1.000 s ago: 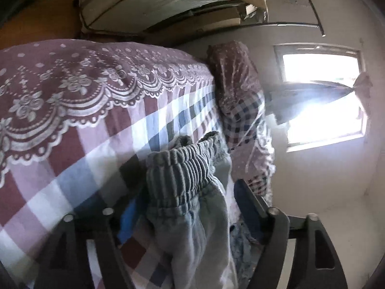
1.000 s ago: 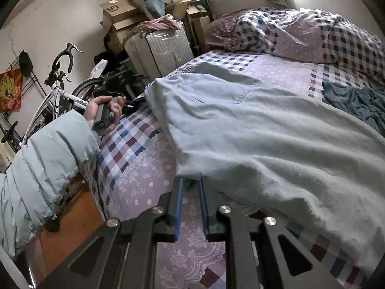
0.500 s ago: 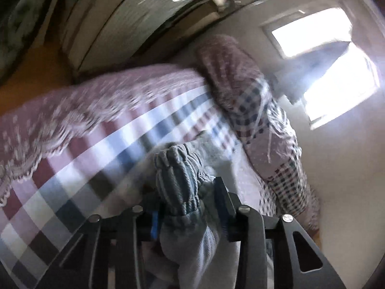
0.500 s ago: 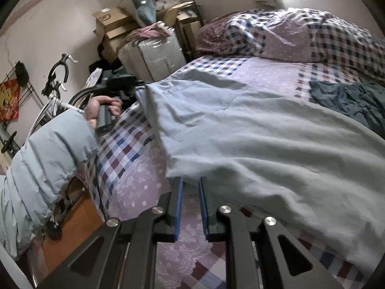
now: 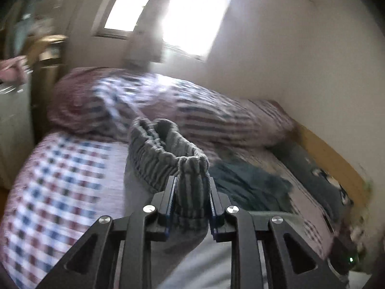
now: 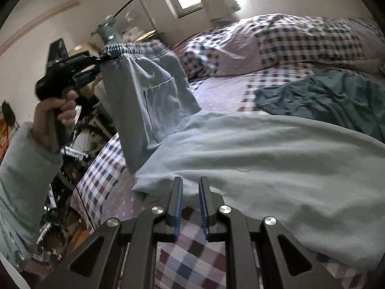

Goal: Fold clothes

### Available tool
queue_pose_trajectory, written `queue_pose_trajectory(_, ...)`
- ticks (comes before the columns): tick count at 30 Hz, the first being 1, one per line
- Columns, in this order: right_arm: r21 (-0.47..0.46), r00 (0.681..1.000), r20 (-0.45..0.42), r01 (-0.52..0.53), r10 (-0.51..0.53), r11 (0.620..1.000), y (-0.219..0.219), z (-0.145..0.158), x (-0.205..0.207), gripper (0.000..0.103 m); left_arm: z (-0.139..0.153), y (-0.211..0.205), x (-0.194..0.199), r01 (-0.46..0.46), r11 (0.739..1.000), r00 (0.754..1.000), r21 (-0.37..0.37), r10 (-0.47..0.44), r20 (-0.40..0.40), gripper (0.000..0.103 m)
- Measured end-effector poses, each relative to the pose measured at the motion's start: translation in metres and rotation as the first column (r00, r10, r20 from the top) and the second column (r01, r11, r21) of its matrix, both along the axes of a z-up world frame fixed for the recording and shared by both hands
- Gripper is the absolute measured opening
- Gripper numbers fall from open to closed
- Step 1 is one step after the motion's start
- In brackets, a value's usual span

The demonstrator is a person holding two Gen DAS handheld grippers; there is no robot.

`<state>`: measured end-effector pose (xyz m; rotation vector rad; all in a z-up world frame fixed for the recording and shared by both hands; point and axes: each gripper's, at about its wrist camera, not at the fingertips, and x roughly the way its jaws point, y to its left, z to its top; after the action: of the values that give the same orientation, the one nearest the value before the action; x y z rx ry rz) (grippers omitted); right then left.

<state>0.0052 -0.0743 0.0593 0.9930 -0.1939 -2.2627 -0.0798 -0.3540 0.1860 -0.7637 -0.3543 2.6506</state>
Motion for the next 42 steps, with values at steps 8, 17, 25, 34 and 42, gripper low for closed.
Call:
queue_pose_trajectory(8, -0.032, 0.993, 0.015, 0.115, -0.114, 0.993, 0.073, -0.002, 0.003, 0.015, -0.054, 0.152, 0.012, 0.069, 0.992, 0.996, -0.107, -0.062, 0.071, 0.022)
queue_pose_trajectory(17, -0.175, 0.958, 0.187, 0.249, -0.216, 0.953, 0.153, -0.027, -0.049, 0.044, -0.179, 0.266, 0.068, 0.034, 0.935, 0.999, -0.353, -0.02, 0.044, 0.027)
queue_pose_trajectory(25, -0.29, 0.927, 0.371, 0.167, -0.05, 0.942, 0.137, -0.051, -0.152, 0.074, -0.189, 0.272, 0.084, 0.048, 0.943, 0.997, -0.328, -0.067, -0.047, 0.062)
queue_pose_trajectory(34, -0.249, 0.91, 0.415, 0.114, 0.0, 0.962, 0.106, -0.092, -0.197, 0.061, -0.185, 0.239, 0.077, 0.094, 0.994, 0.995, -0.059, -0.096, -0.029, 0.067)
queue_pose_trajectory(42, -0.249, 0.923, 0.384, 0.13, -0.025, 0.96, 0.107, -0.105, -0.199, 0.044, -0.186, 0.247, 0.082, 0.081, 0.992, 0.995, -0.099, -0.087, -0.054, 0.067)
